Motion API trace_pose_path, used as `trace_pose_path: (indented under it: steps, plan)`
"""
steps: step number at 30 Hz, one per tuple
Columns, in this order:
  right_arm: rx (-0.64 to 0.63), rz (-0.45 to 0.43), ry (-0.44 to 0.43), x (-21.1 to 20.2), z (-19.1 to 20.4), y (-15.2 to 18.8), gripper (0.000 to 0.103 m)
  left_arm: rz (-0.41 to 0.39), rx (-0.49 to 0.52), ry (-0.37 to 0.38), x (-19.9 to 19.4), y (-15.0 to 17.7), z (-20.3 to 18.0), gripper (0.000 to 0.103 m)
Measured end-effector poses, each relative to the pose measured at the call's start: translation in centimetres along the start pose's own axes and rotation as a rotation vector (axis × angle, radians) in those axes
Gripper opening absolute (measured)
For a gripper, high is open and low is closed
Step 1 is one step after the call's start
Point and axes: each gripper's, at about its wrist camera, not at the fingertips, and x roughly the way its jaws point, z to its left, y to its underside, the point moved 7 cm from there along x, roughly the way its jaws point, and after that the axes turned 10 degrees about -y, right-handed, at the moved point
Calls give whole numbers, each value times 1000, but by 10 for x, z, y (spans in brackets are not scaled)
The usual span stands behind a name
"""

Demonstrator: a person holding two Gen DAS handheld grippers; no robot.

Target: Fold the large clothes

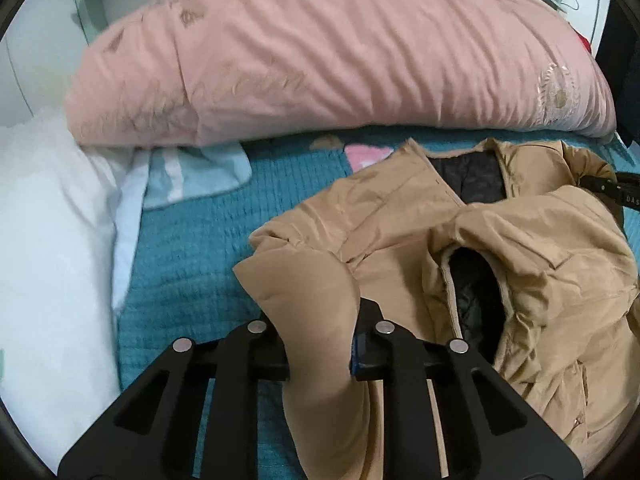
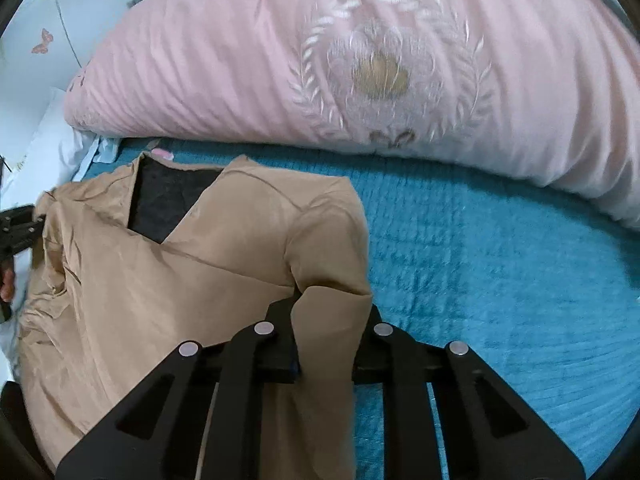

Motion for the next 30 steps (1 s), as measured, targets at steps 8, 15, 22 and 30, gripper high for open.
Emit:
trace_pose_path:
  steps: [8,15,22,30]
  plan:
    - [-13,-46,63,-22,3,-17,13,-52,-18,-16,-15,-18,12,16]
    - [-61,-104,114,-41,11,-40,13,-130,-21,-41,-39,-47,21,16]
    - [-49,-123,77,-47,23,-42,13,-152,15,-47,-53,-42,18,16]
    - [-32,-180,36,-77,29,-31,13,-202,0,3,-92,-26,23,16]
